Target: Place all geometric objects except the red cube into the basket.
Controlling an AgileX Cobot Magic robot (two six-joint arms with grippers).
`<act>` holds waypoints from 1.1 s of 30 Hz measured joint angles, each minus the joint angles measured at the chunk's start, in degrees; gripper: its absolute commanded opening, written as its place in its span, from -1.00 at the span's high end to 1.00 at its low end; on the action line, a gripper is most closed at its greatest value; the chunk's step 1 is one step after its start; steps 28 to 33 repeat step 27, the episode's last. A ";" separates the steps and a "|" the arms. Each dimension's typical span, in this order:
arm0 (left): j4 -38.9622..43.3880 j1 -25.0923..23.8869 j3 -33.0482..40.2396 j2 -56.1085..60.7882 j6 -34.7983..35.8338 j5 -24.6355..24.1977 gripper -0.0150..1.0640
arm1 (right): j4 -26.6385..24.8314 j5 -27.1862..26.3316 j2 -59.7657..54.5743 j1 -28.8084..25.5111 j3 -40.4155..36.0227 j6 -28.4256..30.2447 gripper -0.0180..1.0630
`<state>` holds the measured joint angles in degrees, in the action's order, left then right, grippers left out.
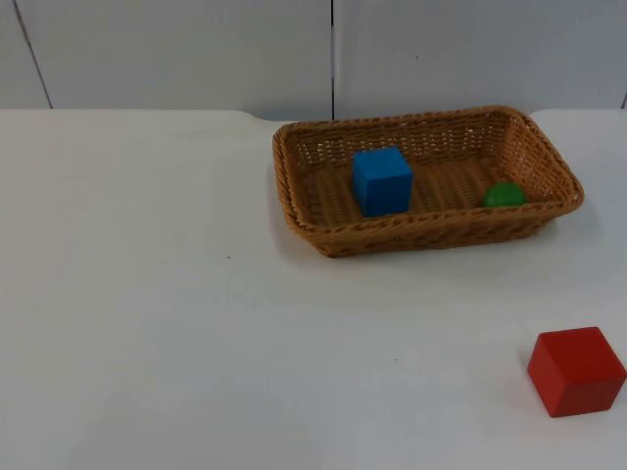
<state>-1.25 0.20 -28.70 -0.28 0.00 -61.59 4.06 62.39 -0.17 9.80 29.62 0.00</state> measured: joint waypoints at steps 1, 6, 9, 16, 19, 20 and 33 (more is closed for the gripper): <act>0.00 0.00 0.00 0.00 0.00 0.00 -0.98 | 0.00 0.00 0.00 -1.45 0.00 0.00 -0.98; 0.00 0.00 0.00 0.00 0.00 0.00 -0.98 | 0.00 -0.14 0.00 -5.78 0.00 -0.39 -0.98; 0.00 0.00 0.00 0.00 0.00 0.00 -0.98 | 0.00 -0.14 0.00 -6.36 0.00 -0.39 -0.98; 0.00 0.00 0.00 0.00 0.00 0.00 -0.98 | 0.00 -0.14 0.00 -6.46 0.00 -0.39 -0.98; 0.00 0.00 0.00 0.00 0.00 0.00 -0.98 | 0.00 -0.14 0.00 -6.46 0.00 -0.39 -0.98; 0.00 0.00 0.00 0.00 0.00 0.00 -0.98 | 0.00 -0.14 0.00 -6.46 0.00 -0.39 -0.98; 0.13 -1.29 0.00 0.00 0.00 0.00 -0.98 | 0.00 -0.14 0.00 -6.46 0.00 -0.39 -0.98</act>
